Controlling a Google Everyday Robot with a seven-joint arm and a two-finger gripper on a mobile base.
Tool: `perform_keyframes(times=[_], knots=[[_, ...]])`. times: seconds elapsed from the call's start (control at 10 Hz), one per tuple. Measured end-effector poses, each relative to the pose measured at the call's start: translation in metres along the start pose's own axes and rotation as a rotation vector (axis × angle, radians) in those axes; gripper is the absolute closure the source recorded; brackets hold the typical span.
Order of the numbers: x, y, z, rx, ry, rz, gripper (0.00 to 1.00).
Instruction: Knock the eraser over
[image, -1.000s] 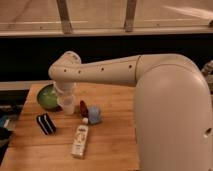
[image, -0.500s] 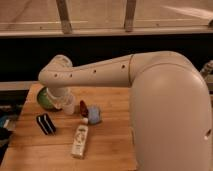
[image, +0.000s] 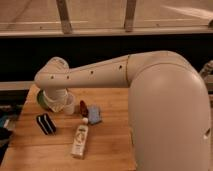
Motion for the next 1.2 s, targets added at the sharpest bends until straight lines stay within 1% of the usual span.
perform_keyframes(times=[0.2, 0.3, 0.4, 0.5, 0.7, 1.0, 1.2], knots=[[-0.001, 0.002, 0.001, 0.0, 0.004, -0.004, 1.0], [0.0, 0.003, 0.003, 0.004, 0.021, -0.006, 1.0], [0.003, 0.009, 0.014, -0.001, 0.057, -0.012, 1.0], [0.006, 0.012, 0.023, -0.01, 0.077, -0.013, 1.0], [0.017, 0.014, 0.046, -0.031, 0.121, -0.003, 1.0], [0.028, 0.025, 0.062, -0.065, 0.161, -0.004, 1.0], [0.036, 0.037, 0.077, -0.101, 0.215, -0.017, 1.0]])
